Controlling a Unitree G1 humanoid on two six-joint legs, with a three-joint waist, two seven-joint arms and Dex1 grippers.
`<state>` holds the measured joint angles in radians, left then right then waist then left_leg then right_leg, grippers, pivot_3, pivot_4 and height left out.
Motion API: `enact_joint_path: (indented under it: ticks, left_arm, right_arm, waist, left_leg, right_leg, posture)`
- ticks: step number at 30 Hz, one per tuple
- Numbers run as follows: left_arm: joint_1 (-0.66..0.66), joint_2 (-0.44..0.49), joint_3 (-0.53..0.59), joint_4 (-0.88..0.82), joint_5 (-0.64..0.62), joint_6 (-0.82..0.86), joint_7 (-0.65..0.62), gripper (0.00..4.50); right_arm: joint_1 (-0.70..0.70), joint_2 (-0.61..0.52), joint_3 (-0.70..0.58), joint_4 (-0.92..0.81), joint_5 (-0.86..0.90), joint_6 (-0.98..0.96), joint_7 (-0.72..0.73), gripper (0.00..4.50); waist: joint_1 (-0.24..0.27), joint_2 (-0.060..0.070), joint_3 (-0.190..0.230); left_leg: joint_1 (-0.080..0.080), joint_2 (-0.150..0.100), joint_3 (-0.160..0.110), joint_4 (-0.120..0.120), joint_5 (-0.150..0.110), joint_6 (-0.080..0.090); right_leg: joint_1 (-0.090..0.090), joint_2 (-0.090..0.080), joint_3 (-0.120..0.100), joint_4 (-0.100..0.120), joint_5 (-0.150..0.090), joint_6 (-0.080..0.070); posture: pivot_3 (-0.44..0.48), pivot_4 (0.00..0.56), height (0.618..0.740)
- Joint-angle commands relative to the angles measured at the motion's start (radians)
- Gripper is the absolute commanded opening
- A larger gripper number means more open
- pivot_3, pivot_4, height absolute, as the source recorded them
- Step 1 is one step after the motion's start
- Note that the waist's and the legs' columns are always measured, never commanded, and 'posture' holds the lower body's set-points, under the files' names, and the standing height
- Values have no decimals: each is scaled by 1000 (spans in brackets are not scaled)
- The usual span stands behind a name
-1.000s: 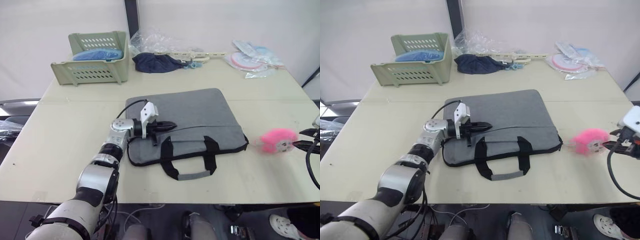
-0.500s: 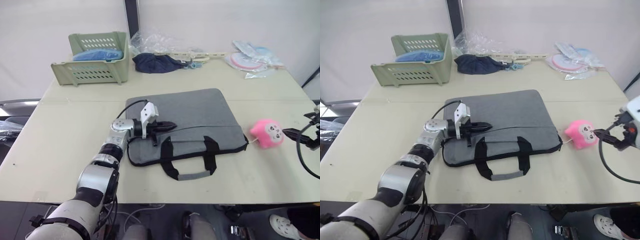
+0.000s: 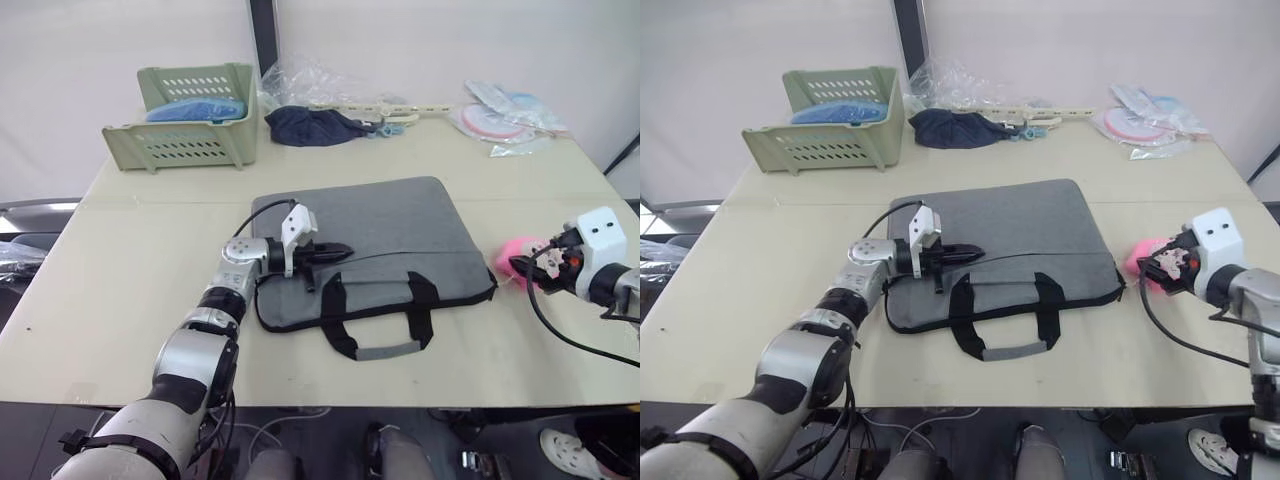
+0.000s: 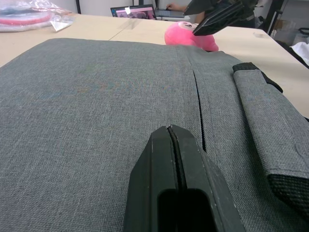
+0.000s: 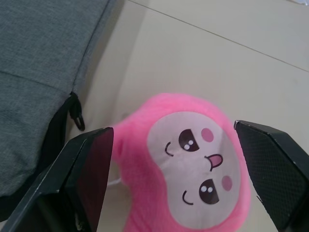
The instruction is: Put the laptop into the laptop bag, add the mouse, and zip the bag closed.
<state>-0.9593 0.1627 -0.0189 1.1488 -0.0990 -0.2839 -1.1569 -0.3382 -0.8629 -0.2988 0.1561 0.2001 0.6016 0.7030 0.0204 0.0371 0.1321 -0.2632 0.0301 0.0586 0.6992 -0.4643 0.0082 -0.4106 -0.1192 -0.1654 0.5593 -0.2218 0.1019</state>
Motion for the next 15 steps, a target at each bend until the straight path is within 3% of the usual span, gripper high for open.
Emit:
enact_joint_path:
  ticks: [1, 12, 15]
  left_arm:
    - [92, -9, -56, 81, 75, 42, -2, 0]
    - [93, -10, -55, 78, 74, 44, 5, 0]
    - [92, -8, -55, 78, 75, 44, 6, 0]
  right_arm:
    - [-43, -8, 5, 87, -22, -78, -18, 4373]
    - [-60, 26, 51, 272, -23, -139, -6, 4373]
    - [-56, 25, 55, 278, -21, -135, 0, 3683]
  waist:
    - [0, 1, -1]
    - [-1, 2, -1]
    - [0, 2, -1]
  left_leg:
    - [0, 0, 0, 0, 0, 0]
    - [0, 0, 0, 0, 0, 0]
    - [0, 0, 0, 0, 0, 0]
  right_leg:
    - [0, 0, 0, 0, 0, 0]
    - [0, 0, 0, 0, 0, 0]
    - [0, 0, 0, 0, 0, 0]
  posture:
    - [0, 150, 740]
    - [0, 150, 740]
    - [0, 150, 740]
